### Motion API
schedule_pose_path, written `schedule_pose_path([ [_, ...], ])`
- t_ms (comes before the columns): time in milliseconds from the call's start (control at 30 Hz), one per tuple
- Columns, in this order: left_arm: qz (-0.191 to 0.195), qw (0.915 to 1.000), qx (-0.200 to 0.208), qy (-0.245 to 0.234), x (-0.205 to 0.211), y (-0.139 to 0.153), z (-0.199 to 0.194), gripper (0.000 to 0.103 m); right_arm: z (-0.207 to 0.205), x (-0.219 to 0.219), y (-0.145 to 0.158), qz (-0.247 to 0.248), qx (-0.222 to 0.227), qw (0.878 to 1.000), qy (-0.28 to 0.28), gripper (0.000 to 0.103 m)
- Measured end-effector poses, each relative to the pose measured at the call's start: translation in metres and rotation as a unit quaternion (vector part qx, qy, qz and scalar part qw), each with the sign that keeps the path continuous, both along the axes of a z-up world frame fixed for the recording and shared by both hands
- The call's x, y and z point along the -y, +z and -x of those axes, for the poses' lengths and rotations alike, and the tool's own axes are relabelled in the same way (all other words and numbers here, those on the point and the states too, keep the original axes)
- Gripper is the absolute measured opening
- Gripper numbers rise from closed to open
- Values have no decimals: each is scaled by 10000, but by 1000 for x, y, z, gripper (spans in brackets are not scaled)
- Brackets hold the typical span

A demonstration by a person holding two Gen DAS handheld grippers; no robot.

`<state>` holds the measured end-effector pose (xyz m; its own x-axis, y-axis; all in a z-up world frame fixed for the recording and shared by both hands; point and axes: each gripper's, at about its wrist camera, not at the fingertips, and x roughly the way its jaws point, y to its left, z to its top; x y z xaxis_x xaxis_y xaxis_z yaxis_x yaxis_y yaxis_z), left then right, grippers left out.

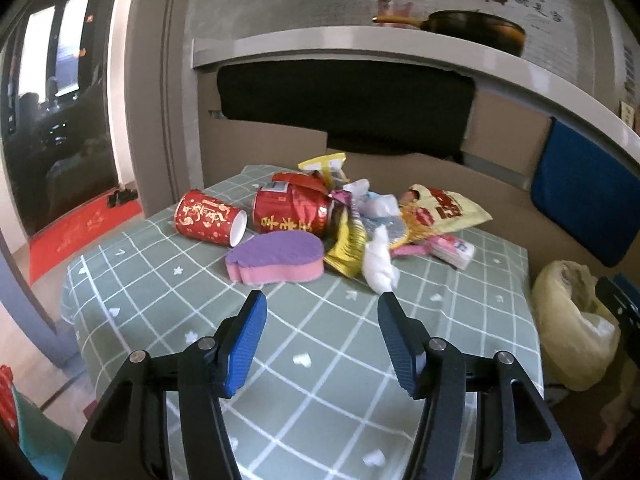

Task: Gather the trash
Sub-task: 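Move the left gripper toward the red paper cup and close on its rim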

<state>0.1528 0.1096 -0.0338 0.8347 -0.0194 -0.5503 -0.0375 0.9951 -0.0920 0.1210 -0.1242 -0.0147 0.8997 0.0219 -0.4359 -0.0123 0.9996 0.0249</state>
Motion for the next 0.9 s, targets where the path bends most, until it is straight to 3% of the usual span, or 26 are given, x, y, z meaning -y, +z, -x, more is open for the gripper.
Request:
schedule_pose_path([
  [200,-63,9997,188,123,-38,3,-39,58,-25,-20,-1,126,-8,9997,192,66],
  [300,-38,9992,288,280,-76,6,-64,58,-41,-29,-6,137,-122,9993,319,66],
  [467,432,9987,-90,249,-146,-1,-116,58,-63,-41,-16,156,-337,9981,493,66],
  [633,378,9977,-123,549,-184,-12,-158,58,-81,-52,-28,193,-564,9964,599,66],
  [800,1005,9926,-621,290,-200,-33,-201,57,-95,-63,-40,345,-863,9929,743,64],
  [900,1432,9862,-813,166,-199,-44,-205,52,-98,-68,-43,439,-910,9917,789,64],
])
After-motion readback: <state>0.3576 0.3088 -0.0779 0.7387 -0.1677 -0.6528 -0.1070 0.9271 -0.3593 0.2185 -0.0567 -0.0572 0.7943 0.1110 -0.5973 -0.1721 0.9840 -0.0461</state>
